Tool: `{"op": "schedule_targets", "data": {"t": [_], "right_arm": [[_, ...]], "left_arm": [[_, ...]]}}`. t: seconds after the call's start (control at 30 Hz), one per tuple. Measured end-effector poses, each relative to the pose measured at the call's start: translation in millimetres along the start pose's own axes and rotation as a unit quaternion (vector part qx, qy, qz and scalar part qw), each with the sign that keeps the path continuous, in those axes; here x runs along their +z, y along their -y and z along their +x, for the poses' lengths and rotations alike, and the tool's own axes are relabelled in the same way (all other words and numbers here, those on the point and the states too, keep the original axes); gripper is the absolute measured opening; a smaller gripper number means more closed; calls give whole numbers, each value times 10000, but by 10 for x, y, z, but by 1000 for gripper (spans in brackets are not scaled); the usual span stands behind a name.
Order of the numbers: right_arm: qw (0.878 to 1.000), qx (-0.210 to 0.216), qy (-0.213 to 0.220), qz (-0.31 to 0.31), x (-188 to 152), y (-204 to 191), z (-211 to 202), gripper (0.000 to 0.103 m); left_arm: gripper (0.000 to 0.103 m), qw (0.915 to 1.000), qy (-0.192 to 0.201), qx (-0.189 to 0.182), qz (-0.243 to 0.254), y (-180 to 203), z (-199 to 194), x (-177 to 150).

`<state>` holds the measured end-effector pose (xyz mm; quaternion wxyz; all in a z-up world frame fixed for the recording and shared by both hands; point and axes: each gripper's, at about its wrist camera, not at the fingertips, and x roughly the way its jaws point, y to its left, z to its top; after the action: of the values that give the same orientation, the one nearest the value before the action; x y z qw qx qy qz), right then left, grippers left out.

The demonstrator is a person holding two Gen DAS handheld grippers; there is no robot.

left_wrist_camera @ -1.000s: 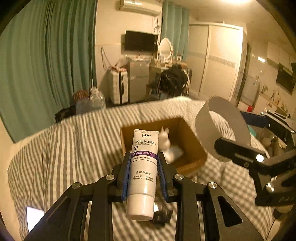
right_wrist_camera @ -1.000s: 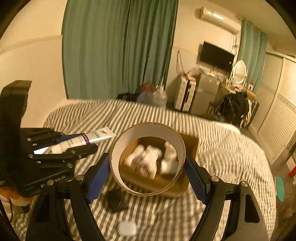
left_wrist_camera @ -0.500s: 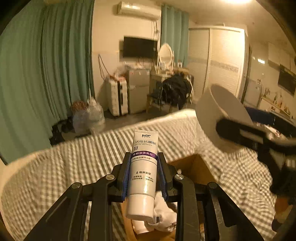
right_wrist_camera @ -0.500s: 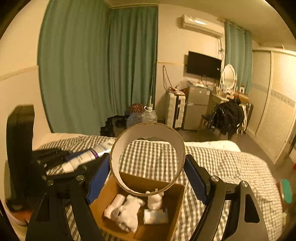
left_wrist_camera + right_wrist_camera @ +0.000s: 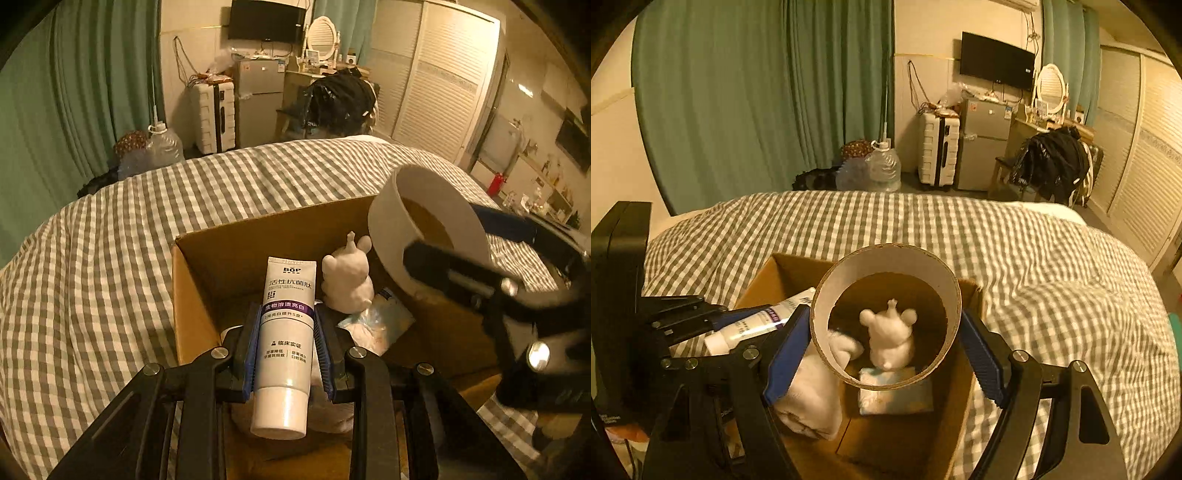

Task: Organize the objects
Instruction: 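Carry the tube and tape roll into the box and open both grippers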

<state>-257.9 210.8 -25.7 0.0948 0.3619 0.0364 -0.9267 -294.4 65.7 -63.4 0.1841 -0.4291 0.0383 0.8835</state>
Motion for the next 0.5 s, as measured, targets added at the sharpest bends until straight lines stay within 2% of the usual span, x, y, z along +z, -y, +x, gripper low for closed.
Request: {"op": "schedule_targets", "data": {"t": [0.27, 0.37, 0.5], "right_arm": [[9998, -43, -164, -47, -77, -39, 159, 79], [9998, -81, -176, -9, -91, -30, 194, 80], [9998, -3, -172, 89, -99, 13, 237, 80]], "left_arm": [[27, 9998, -86, 92, 143, 37, 92, -87], [27, 9999, -120, 63, 42, 14, 143, -116], [32, 9999, -165, 14, 42, 28, 176, -156]]}}
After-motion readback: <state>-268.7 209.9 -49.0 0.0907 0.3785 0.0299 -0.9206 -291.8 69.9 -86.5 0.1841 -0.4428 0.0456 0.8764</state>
